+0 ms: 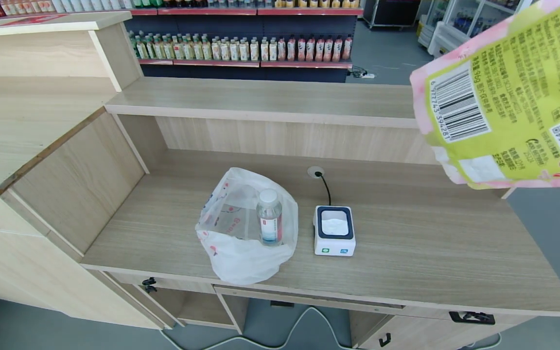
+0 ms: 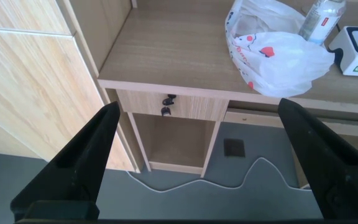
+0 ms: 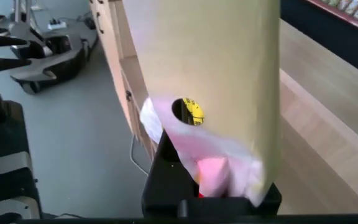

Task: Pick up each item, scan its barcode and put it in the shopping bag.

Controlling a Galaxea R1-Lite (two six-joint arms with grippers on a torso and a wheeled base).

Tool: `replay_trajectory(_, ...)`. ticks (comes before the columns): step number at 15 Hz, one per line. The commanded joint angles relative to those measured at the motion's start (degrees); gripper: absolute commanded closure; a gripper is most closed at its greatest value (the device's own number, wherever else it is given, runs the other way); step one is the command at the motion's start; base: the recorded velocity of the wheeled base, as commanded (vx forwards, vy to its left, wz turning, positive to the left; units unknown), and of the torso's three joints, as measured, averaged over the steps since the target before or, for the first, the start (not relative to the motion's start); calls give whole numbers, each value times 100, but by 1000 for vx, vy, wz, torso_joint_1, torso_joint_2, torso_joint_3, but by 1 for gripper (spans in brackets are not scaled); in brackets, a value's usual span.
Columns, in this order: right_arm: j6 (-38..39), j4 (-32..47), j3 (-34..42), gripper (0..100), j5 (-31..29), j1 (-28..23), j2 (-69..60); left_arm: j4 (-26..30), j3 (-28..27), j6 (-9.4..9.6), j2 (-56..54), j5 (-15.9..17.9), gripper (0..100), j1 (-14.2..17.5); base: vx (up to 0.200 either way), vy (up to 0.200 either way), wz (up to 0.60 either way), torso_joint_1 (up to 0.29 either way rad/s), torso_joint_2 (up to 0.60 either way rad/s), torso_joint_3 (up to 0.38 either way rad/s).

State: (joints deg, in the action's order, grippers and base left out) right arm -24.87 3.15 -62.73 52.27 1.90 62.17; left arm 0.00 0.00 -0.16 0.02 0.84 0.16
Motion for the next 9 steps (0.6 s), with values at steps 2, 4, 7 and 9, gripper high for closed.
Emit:
replay_trajectory(2,-686,-86,306,100,11,-1183,524,0,0,-2,-2,4,0,2,0,0,0,0,0,0)
replay_trajectory(4,-1213,-332,745,100,-622,-1412,577,0,0,-2,-2,4,0,2,0,0,0,0,0,0)
replay_trajectory(7,-1169,-815,1474,100,-1659,-1315,366,0,0,-2,-2,-5,0,2,0,0,0,0,0,0)
replay_trajectory(9,-1169,-1264,1896,100,-1677,-1262,208,0,0,-2,-2,-5,0,2,0,0,0,0,0,0)
